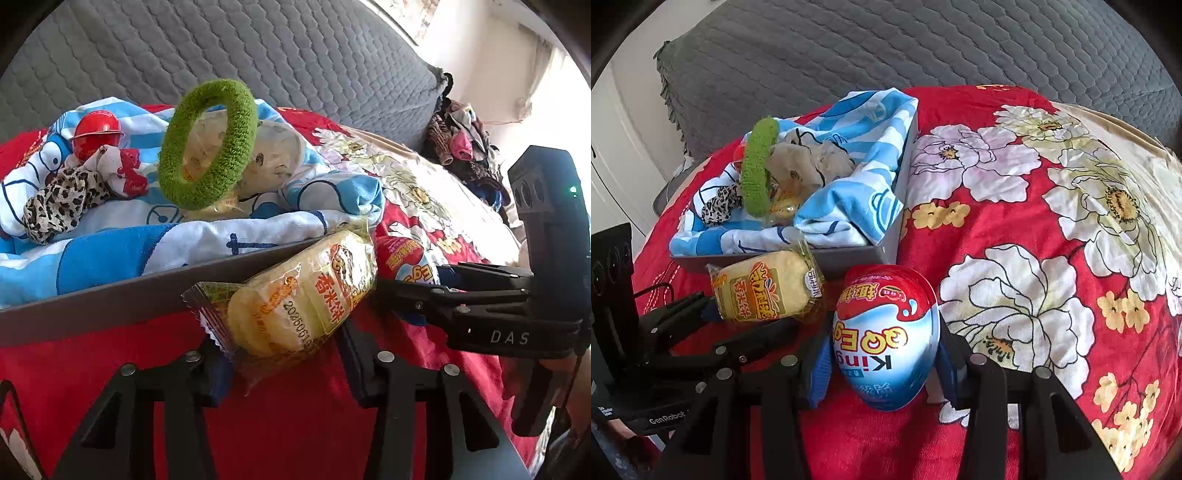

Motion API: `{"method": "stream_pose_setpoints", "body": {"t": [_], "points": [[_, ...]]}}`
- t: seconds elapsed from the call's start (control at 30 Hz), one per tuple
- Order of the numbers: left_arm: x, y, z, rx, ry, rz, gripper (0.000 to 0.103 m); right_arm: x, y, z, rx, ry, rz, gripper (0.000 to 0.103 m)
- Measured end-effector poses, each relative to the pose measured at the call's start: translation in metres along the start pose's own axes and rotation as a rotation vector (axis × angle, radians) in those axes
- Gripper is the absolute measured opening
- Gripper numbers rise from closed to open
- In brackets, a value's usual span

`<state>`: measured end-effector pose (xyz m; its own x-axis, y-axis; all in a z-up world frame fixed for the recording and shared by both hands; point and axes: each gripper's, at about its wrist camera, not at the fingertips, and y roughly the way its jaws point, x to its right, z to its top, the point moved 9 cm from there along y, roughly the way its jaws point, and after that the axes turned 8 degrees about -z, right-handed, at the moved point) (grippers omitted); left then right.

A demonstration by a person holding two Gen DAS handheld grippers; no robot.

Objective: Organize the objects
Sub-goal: 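Lift and carry the blue egg and rice cake packet over the tray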

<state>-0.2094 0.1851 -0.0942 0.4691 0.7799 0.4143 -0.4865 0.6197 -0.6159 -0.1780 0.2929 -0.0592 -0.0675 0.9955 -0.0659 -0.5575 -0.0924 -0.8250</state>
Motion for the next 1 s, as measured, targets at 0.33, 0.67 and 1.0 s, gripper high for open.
{"method": "stream_pose_setpoints", "body": {"t": [0.33, 0.67, 1.0], "points": [[-0.007, -0.013, 0.003, 0.030, -0.020, -0.004, 0.034, -0.006, -0.007, 0.003, 0.014, -0.012, 0.024, 0.048], [-0.011, -0.035, 0.020, 0.078, -0.032, -0.009, 0.034, -0.026, -0.017, 0.011, 0.044, -0.052, 0.032, 0.048], [-0.010, -0.071, 0.037, 0.132, -0.009, 0.013, 0.034, -0.040, -0.045, 0.028, 0.094, -0.062, 0.045, 0.048]]}}
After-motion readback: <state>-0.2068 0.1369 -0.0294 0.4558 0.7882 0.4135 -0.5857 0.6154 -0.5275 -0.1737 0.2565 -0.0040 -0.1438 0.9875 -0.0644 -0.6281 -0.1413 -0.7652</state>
